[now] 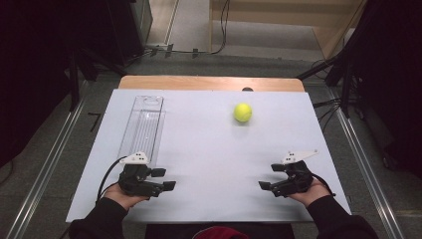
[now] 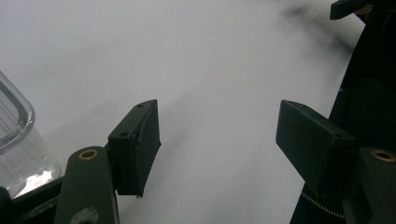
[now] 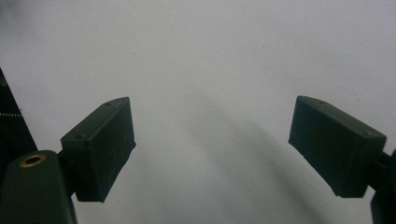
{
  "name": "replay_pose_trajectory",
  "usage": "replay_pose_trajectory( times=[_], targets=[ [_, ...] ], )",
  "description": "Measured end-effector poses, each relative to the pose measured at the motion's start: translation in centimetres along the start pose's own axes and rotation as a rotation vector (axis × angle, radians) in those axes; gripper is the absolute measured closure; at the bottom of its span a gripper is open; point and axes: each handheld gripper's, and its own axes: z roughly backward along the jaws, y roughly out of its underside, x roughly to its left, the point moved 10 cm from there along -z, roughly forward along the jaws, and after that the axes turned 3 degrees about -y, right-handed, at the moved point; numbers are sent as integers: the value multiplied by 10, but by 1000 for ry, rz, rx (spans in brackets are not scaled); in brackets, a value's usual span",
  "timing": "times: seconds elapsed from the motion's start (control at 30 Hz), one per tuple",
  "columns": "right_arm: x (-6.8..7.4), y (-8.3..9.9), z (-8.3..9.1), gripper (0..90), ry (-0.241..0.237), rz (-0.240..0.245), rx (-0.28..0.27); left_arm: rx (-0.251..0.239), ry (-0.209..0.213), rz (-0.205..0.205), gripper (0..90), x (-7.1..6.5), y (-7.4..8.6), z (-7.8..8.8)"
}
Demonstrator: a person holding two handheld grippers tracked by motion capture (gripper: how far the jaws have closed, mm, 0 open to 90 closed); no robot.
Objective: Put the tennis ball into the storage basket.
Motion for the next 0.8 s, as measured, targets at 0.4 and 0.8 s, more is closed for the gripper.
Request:
replay_pose_trajectory(
  times=[0.4,0.8],
  targets=[
    [0,-3,1,123,-2,-18,-15,7,0,8,311,2,1,0],
    [-3,-4,1,123,-3,-40,-23,10,-2,11,311,3,1,2]
  ],
)
